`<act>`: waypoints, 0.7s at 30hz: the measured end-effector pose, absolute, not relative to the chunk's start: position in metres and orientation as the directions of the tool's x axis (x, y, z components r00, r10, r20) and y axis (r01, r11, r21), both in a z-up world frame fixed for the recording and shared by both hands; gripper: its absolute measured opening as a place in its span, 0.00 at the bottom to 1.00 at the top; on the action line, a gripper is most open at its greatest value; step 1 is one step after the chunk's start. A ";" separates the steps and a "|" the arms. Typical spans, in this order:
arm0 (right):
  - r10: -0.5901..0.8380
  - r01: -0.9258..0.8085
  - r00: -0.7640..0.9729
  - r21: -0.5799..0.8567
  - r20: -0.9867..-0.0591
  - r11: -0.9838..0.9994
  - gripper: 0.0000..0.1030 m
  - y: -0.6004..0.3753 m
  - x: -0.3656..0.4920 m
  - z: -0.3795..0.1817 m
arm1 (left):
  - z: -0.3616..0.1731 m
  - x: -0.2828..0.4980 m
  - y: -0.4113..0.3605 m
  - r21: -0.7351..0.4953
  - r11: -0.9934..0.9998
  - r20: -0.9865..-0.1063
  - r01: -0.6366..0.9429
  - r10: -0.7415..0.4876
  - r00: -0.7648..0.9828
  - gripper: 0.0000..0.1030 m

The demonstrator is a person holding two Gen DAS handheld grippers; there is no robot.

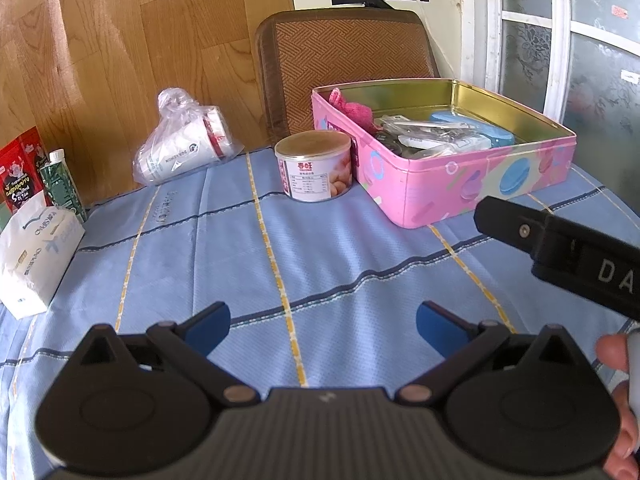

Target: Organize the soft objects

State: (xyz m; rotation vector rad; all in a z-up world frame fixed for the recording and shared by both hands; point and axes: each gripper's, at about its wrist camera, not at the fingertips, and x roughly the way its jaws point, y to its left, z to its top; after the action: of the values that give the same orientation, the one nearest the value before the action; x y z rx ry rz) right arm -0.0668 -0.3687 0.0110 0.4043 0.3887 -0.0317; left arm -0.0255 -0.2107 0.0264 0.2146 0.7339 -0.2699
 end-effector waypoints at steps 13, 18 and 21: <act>0.047 0.107 0.925 0.377 -0.376 0.920 0.93 -0.367 -0.067 0.011 | 0.026 -0.028 -0.213 0.104 0.942 -0.683 0.320 -0.166 0.711 1.00; 0.046 0.108 0.925 0.378 -0.377 0.920 0.93 -0.367 -0.067 0.011 | 0.025 -0.027 -0.213 0.109 0.939 -0.686 0.327 -0.167 0.708 1.00; 0.046 0.107 0.925 0.376 -0.376 0.920 0.93 -0.366 -0.067 0.011 | 0.025 -0.028 -0.213 0.109 0.939 -0.685 0.326 -0.167 0.709 1.00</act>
State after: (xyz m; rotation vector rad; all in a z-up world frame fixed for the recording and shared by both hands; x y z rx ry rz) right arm -0.0670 -0.3661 0.0111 0.4029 0.3903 -0.0318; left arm -0.0277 -0.2135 0.0246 0.2299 0.7343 -0.2762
